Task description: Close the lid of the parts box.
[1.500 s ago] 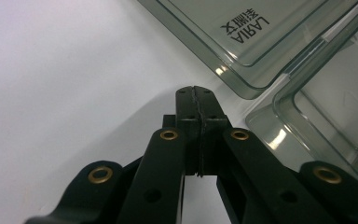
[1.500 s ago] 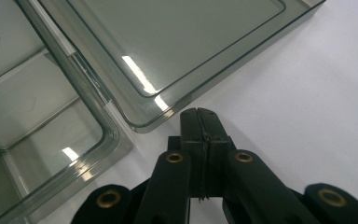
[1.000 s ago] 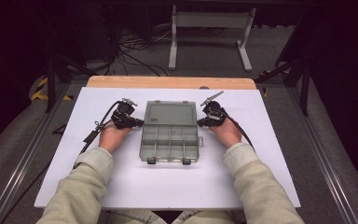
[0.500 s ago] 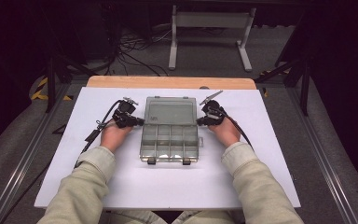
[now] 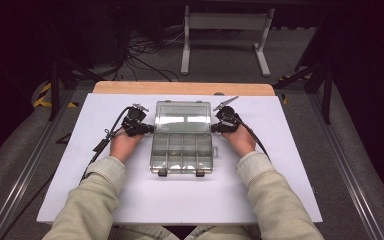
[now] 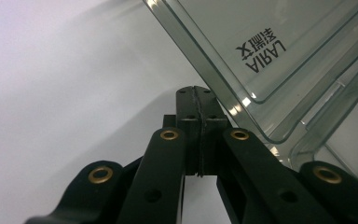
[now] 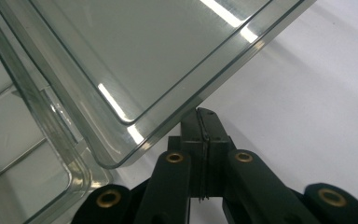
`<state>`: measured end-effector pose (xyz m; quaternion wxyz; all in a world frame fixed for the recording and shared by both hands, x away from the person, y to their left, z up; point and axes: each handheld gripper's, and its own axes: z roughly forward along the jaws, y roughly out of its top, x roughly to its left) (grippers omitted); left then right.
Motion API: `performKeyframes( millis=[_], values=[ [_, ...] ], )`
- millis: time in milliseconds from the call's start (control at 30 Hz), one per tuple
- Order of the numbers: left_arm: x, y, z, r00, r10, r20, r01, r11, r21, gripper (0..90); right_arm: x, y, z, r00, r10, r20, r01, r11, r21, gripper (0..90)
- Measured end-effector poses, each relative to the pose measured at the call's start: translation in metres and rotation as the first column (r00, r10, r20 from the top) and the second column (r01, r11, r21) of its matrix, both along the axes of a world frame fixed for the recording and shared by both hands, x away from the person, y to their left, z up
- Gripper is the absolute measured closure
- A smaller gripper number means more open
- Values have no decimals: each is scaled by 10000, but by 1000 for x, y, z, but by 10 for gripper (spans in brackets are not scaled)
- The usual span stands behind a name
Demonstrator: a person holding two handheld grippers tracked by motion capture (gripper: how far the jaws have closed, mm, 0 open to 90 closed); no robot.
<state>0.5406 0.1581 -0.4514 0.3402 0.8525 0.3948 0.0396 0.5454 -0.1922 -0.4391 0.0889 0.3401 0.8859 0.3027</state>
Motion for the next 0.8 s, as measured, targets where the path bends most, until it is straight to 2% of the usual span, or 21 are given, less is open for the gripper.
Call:
performKeyframes(
  millis=[333, 800],
  values=[
    [0, -2, -2, 9998, 191, 101, -188, 9995, -259, 897, 2, 1, -2, 9998, -118, 185, 114, 9997, 215, 900],
    [0, -4, -3, 9991, 369, 198, -365, 9991, -230, 897, 3, 4, -4, 9990, -330, 315, 317, 9987, 402, 900]
  ],
)
